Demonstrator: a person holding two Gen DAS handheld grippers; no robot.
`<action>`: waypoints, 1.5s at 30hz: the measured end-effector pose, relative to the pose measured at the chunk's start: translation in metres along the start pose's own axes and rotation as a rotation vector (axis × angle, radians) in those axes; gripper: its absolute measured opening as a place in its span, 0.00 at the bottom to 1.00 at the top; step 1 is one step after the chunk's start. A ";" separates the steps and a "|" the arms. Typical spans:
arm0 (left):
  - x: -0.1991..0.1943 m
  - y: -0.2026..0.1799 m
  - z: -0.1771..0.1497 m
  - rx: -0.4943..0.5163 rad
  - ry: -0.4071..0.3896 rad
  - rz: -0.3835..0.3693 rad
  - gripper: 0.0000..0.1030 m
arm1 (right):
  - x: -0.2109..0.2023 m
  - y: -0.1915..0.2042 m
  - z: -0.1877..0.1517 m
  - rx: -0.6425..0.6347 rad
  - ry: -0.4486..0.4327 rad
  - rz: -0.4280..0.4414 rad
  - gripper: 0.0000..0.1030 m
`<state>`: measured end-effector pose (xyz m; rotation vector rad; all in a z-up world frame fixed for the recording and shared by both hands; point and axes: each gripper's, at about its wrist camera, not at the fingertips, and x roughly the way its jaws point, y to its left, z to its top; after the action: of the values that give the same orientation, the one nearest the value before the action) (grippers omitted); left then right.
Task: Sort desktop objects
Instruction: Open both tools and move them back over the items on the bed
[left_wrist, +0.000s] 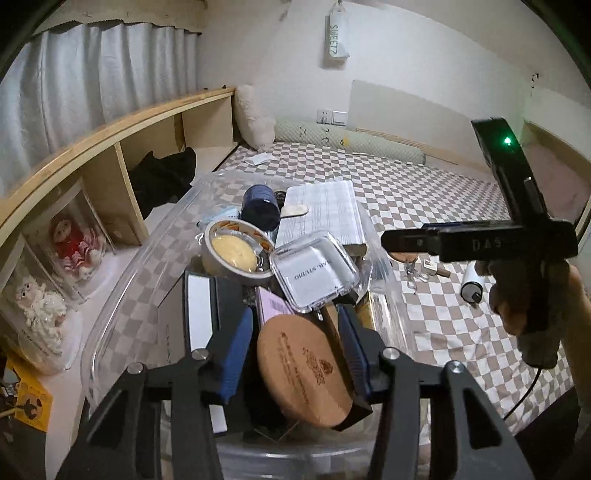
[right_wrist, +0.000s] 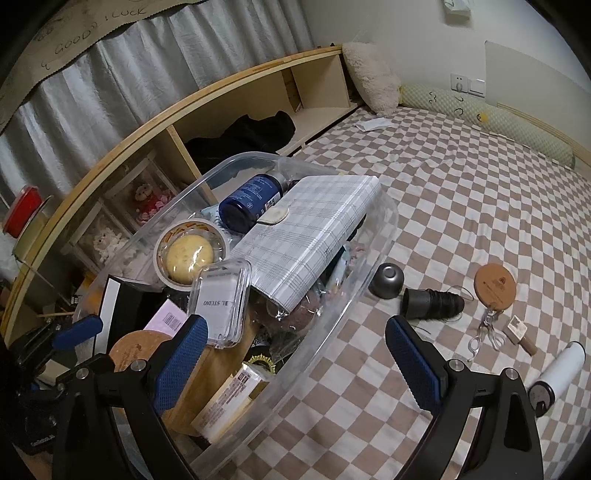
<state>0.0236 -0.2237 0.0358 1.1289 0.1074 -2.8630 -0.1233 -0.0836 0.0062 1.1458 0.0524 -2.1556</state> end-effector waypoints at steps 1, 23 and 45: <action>0.000 0.000 -0.001 0.004 0.002 0.005 0.47 | -0.002 0.000 0.000 -0.001 -0.002 -0.001 0.94; -0.018 -0.045 0.000 0.046 -0.100 0.079 1.00 | -0.082 -0.025 -0.027 -0.024 -0.186 -0.064 1.00; -0.009 -0.086 0.021 0.048 -0.101 0.009 1.00 | -0.139 -0.066 -0.087 -0.115 -0.186 -0.237 1.00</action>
<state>0.0089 -0.1392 0.0611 0.9878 0.0285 -2.9229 -0.0473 0.0730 0.0392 0.9077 0.2367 -2.4248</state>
